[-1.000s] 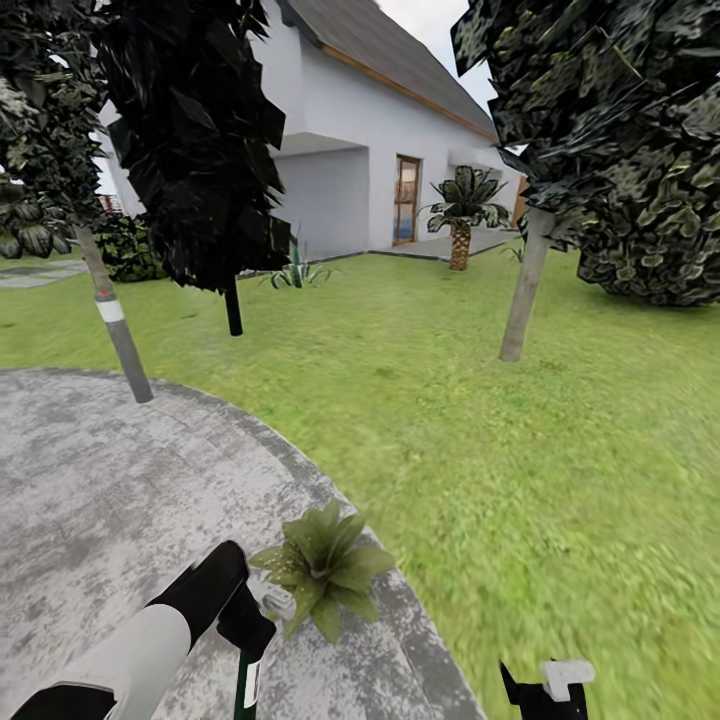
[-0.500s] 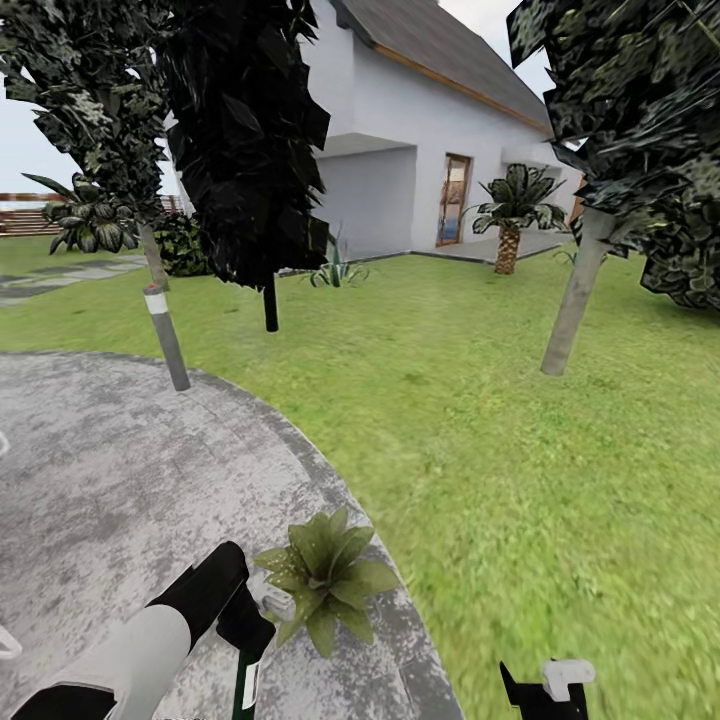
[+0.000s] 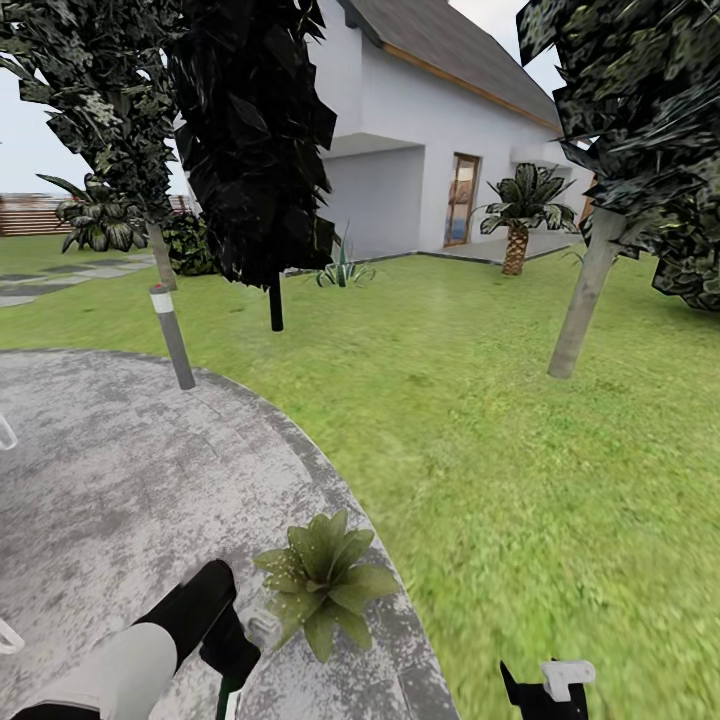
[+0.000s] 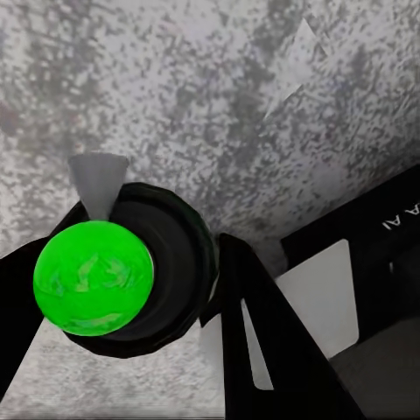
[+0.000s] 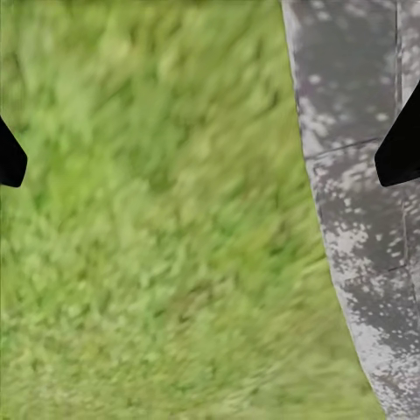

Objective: Pick up the pesticide atomizer in the garden and spray insectifuge to fully cover both potted plants in the garden.

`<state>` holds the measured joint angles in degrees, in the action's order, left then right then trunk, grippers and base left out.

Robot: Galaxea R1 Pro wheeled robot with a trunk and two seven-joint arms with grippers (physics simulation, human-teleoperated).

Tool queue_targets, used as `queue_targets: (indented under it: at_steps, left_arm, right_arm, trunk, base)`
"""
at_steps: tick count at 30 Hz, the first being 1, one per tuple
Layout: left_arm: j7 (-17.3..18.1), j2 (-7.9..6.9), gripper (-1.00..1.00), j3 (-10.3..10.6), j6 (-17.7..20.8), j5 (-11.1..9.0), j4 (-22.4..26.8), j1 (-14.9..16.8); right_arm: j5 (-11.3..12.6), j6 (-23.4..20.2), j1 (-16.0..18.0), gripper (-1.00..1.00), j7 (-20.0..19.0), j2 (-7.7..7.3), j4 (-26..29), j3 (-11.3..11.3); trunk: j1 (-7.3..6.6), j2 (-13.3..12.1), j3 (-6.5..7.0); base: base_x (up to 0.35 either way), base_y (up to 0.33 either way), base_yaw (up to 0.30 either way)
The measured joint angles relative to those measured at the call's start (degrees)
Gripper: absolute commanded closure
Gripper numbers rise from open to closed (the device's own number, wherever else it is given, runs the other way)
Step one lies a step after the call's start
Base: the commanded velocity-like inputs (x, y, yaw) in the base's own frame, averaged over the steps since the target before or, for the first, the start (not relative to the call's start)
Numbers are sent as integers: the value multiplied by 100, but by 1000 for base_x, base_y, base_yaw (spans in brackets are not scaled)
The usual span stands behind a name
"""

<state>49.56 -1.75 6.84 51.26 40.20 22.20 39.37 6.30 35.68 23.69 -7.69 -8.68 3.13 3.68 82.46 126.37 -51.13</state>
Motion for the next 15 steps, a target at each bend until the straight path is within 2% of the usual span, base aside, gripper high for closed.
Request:
queue_targets:
  at_steps: [8, 15]
  left_arm:
    - [7, -232, 100, 8, -32, 7, -3, -118]
    - [6, -275, 100, 3, -26, 11, -6, -121]
  right_arm:
    - [-6, -3, 0, -100, 7, 0, 0, 0]
    - [2, -7, 0, -100, 8, 5, -1, 0]
  trunk:
    - [0, 0, 0]
    - [0, 0, 0]
  base:
    - [0, 0, 0]
    - [0, 0, 41]
